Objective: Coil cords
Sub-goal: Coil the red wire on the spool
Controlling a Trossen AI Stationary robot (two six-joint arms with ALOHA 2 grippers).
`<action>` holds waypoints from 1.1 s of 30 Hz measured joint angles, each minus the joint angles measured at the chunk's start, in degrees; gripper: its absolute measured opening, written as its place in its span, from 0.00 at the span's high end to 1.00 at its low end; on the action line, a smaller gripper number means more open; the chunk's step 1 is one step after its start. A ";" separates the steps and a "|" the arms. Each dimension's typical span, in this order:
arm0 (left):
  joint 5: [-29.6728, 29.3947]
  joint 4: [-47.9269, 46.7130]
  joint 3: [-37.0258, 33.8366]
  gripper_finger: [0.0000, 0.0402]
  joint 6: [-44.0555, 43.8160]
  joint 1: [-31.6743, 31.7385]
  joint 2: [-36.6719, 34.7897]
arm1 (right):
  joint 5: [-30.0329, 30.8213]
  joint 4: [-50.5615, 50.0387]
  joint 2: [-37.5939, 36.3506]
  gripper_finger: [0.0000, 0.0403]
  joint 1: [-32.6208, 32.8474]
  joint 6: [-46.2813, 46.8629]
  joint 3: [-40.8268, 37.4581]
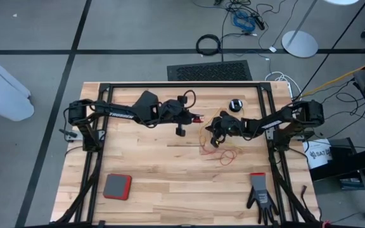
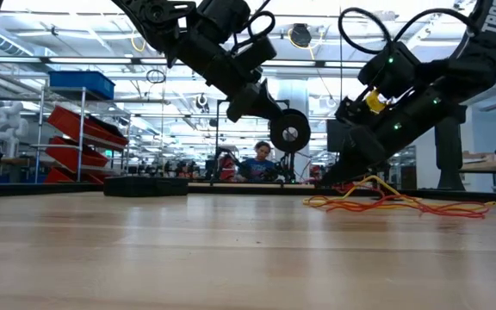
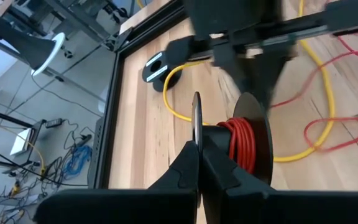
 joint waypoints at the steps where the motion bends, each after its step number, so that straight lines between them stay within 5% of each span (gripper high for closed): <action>1: 0.00 -0.15 0.00 1.00 0.00 -0.16 0.00 | 1.00 -0.20 0.00 1.00 -0.29 0.42 0.00; 11: -0.76 -7.34 0.00 1.00 0.52 -0.28 0.00 | 3.13 3.72 0.00 1.00 -1.83 2.15 0.00; 20: -12.85 -9.67 0.00 1.00 3.26 1.04 0.00 | 2.32 10.76 -1.47 1.00 1.59 0.88 0.02; 33: -10.87 -8.35 -2.47 1.00 2.72 2.99 0.06 | 2.93 13.53 -11.76 1.00 6.03 -3.25 0.10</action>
